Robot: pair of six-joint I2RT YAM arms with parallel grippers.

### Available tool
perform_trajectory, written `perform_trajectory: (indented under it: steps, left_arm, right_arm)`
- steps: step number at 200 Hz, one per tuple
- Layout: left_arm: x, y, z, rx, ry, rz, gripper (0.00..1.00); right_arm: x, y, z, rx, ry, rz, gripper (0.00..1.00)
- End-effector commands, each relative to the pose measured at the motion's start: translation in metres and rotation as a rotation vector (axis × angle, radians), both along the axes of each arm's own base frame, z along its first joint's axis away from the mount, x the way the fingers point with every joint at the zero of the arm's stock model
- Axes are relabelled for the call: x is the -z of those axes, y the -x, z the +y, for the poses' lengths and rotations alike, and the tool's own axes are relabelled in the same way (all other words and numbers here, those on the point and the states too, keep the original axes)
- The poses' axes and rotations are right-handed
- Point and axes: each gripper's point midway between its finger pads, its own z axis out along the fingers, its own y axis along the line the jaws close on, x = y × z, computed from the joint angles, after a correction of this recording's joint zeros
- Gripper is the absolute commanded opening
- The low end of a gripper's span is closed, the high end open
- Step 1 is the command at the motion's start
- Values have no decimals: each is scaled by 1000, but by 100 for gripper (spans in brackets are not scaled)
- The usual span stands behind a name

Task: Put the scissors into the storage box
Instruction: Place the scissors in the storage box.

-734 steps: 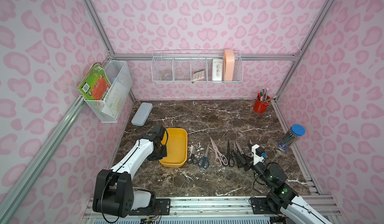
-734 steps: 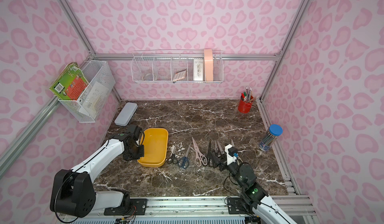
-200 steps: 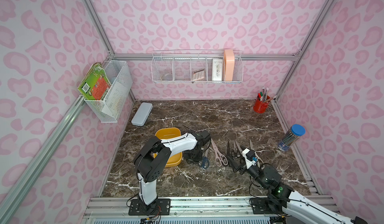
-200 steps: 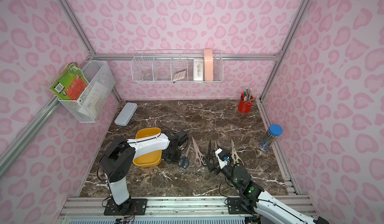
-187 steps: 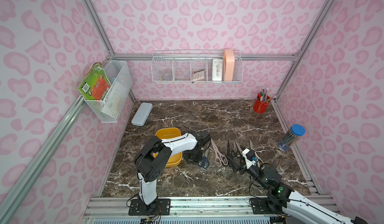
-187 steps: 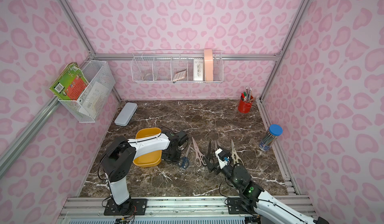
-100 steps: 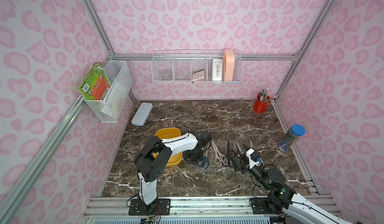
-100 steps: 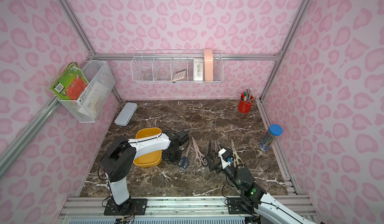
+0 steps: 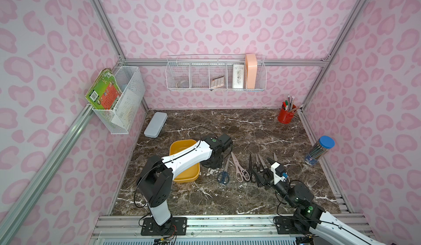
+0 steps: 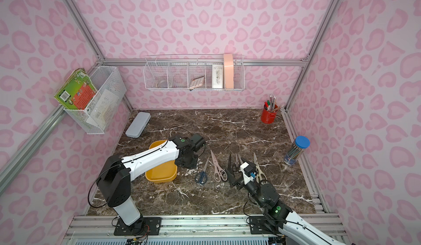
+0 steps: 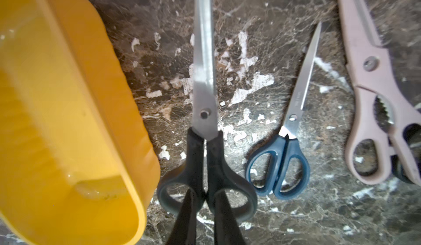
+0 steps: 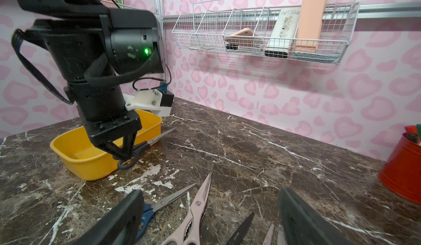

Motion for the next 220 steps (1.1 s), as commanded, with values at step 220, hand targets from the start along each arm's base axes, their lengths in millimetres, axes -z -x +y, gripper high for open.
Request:
perform_trajectory:
  steps: [220]
  left_arm:
    - [85,-49,59,-57,-70,144,0]
  right_arm:
    - [22,1,-7,23,13,10,94]
